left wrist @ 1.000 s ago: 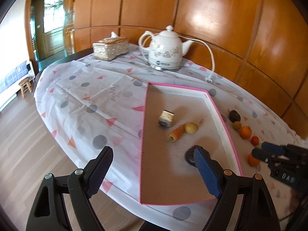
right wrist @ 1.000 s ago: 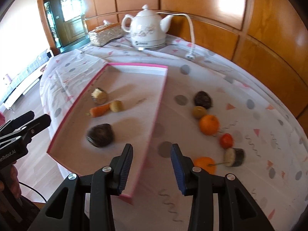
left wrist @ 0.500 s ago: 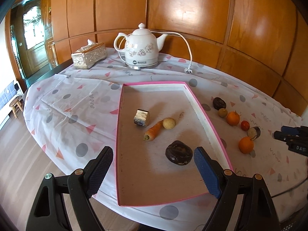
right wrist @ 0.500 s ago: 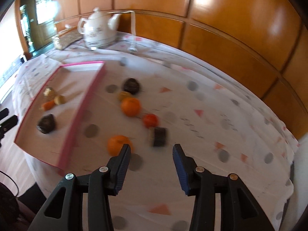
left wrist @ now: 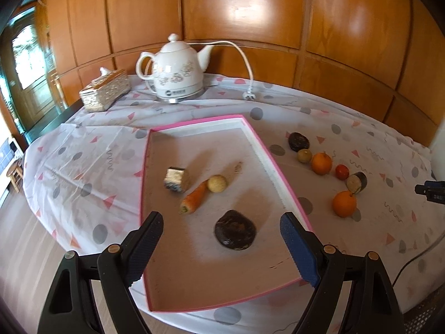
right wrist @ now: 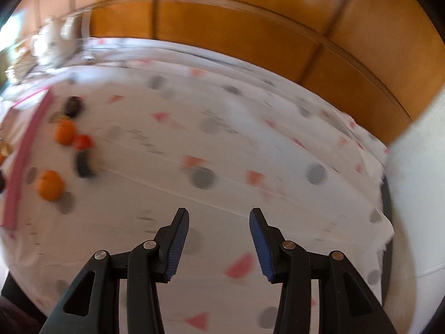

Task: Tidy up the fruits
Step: 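Move the right tool back away from the pink tray, then move the left tool to the orange mandarin and close on it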

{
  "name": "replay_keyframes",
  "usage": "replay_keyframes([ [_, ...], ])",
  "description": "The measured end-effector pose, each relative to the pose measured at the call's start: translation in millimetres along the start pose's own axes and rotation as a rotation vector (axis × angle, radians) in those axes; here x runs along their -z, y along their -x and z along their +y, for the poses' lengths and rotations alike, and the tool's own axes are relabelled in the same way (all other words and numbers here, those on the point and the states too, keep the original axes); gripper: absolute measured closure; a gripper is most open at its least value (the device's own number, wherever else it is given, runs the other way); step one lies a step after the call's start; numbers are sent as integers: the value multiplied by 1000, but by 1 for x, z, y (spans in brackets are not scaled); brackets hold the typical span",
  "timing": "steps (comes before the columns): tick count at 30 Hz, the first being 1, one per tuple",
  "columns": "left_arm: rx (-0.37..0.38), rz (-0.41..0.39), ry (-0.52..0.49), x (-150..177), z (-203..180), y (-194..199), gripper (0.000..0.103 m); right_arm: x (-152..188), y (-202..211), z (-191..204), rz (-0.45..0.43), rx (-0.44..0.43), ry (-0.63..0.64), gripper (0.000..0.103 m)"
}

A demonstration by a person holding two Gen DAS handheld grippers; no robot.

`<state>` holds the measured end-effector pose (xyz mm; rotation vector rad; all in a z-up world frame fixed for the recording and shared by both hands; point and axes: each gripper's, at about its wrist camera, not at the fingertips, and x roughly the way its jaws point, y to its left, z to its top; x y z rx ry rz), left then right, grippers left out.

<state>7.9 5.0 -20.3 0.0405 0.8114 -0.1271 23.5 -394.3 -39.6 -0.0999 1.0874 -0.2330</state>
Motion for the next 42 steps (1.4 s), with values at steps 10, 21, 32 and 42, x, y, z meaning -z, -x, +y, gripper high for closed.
replay_keyframes([
  [10,49,28,-52,-19,-31,-14,17,25,-36,-94,133,73,-355,57],
  [21,100,52,-80,-45,-65,-39,17,48,-32,-156,146,124,-649,57],
  [32,165,145,-56,-60,-99,-84,31,57,-30,-188,111,149,-810,57],
  [42,214,245,26,-73,-126,-132,44,76,-19,-215,63,127,-996,55],
])
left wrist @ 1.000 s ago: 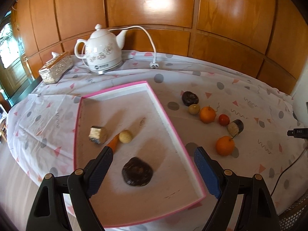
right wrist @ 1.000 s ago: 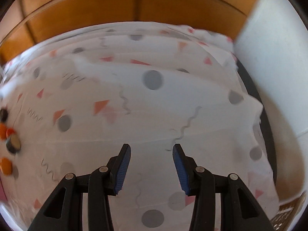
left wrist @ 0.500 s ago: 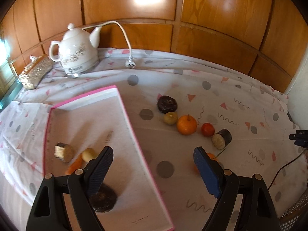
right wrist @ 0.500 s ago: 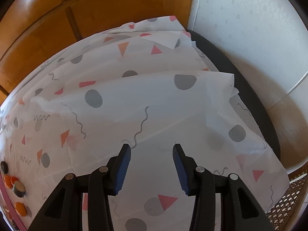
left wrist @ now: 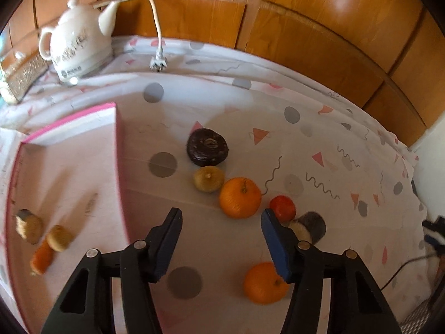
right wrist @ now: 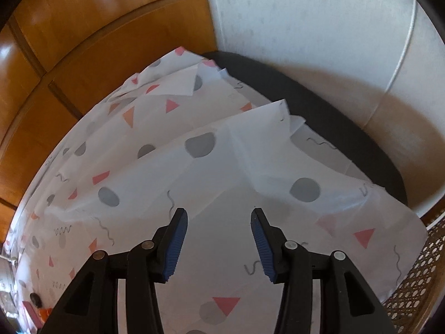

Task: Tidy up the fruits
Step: 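Move the left tool to the orange mandarin and close on it, then carry the mandarin into the pink tray and open the left tool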

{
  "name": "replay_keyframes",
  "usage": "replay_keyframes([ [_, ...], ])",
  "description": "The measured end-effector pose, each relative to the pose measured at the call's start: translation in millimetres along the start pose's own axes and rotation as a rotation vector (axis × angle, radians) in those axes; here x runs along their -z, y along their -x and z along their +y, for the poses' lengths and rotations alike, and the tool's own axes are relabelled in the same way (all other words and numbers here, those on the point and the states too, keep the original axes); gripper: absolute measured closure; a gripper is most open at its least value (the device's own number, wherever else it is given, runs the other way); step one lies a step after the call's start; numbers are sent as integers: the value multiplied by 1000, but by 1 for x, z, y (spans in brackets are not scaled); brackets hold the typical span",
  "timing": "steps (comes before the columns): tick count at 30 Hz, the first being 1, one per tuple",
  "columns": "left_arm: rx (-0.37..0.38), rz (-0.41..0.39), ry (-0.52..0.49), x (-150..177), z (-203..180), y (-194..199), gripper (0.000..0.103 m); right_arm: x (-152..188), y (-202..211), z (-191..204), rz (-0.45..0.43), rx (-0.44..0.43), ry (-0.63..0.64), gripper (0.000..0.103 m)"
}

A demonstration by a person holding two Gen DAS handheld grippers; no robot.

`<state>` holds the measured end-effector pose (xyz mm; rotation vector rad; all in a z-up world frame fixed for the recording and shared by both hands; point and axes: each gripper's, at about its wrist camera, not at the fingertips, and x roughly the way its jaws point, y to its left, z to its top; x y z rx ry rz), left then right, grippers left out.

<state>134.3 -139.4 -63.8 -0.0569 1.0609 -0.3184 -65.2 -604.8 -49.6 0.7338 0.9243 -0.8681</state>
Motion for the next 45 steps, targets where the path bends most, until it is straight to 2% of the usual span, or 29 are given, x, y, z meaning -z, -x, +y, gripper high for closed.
replay_keyframes([
  [6,18,51,66,-12,-7,-29,46,3,-4,10,19,-15,41,55],
  [7,29,64,69,-13,-7,-34,57,3,-5,12,24,-20,46,55],
  [8,52,81,70,-13,-8,-40,63,3,-5,12,26,-21,51,55],
  [12,68,69,59,-10,-8,-39,63,4,-6,14,23,-13,71,55],
  [19,90,21,32,3,2,-3,63,4,-5,12,20,-13,65,55],
  [25,87,-49,64,8,36,39,63,4,-5,12,22,-15,64,55],
  [32,-19,-104,187,6,107,64,63,4,-5,12,21,-20,66,55],
  [35,-91,-117,215,1,135,63,63,4,-5,12,21,-17,69,55],
  [38,-126,-106,251,-4,157,53,63,4,-5,12,21,-9,67,55],
  [42,-171,-82,277,-6,175,42,63,4,-7,11,24,4,64,55],
  [45,-190,-86,271,-5,177,38,63,5,-7,14,25,-18,78,55],
])
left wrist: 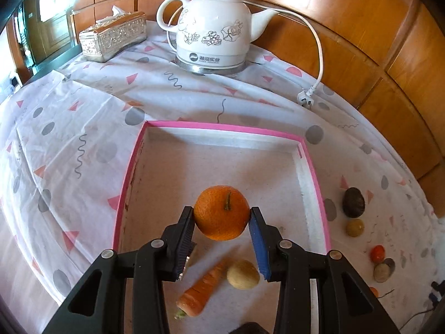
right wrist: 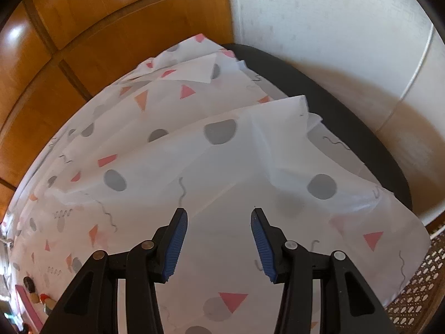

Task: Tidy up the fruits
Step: 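Carry the mandarin into the pink tray and open the left tool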

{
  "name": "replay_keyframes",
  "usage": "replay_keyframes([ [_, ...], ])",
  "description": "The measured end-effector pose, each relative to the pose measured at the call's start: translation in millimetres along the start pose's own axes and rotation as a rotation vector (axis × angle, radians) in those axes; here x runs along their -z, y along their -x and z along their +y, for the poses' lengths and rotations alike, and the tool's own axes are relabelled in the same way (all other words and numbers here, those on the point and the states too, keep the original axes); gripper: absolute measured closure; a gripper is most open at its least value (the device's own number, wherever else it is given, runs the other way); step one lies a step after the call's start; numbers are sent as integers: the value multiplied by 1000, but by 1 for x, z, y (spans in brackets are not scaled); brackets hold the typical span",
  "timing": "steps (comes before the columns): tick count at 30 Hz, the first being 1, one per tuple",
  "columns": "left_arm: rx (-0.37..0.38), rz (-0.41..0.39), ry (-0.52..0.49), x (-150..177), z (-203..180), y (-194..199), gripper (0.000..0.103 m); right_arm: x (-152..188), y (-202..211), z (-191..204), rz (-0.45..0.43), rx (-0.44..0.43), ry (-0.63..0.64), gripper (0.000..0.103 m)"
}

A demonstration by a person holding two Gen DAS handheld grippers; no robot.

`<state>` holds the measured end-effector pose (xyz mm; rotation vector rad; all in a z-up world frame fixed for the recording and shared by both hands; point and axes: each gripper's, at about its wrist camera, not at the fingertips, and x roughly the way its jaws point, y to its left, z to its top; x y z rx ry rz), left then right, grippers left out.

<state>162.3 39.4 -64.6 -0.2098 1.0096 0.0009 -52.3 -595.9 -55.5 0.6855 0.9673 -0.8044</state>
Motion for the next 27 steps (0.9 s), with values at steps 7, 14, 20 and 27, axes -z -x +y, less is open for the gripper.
replay_keyframes([
  [7,-1,-18,-1,8,3,8,62,6,-1,20,3,-8,105,55],
  [14,16,-43,-26,23,-2,29,61,18,5,52,-1,-124,251,55],
  [20,34,-60,-67,36,-7,45,61,39,14,87,-14,-212,433,55],
  [27,38,-75,-123,55,-8,62,57,67,22,119,-3,-299,622,55],
])
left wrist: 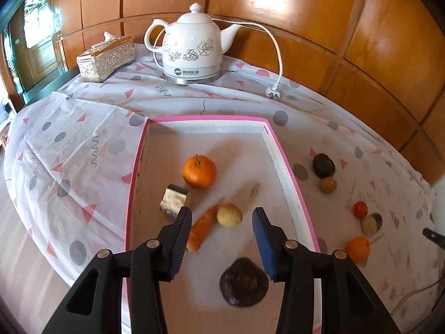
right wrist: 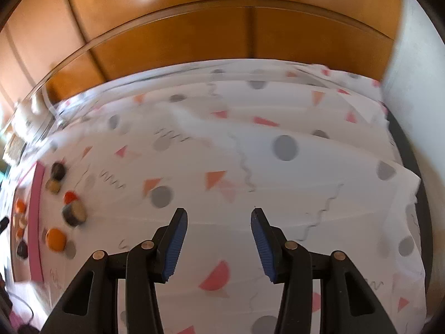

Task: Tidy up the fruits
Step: 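Carry the mandarin into the pink tray and open the left tool, then move the right tool to the small yellow round fruit and grasp it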

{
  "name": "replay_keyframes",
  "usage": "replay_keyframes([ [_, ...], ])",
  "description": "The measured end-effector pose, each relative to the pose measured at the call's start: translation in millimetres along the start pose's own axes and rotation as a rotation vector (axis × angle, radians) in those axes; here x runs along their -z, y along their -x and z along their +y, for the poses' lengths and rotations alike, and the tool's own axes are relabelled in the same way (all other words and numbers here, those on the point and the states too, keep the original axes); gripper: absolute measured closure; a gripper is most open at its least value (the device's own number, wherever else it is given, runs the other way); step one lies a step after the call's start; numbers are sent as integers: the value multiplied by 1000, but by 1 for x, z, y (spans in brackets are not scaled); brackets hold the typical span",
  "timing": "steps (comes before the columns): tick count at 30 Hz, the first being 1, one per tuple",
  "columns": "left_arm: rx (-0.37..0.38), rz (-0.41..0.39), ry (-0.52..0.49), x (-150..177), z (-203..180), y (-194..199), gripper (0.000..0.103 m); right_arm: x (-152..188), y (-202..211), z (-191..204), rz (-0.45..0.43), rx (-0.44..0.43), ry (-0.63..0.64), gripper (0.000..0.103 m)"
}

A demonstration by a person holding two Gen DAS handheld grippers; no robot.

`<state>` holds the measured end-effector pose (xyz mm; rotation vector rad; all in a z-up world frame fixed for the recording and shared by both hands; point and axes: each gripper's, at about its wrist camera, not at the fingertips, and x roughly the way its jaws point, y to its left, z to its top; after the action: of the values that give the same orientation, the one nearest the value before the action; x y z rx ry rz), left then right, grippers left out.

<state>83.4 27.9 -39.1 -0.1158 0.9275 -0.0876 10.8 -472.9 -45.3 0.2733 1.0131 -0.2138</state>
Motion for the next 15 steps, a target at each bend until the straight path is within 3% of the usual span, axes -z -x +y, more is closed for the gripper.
replay_keyframes([
  [15,-19,-10,-26,34,15,22,56,10,-8,59,39,-85,190,55],
])
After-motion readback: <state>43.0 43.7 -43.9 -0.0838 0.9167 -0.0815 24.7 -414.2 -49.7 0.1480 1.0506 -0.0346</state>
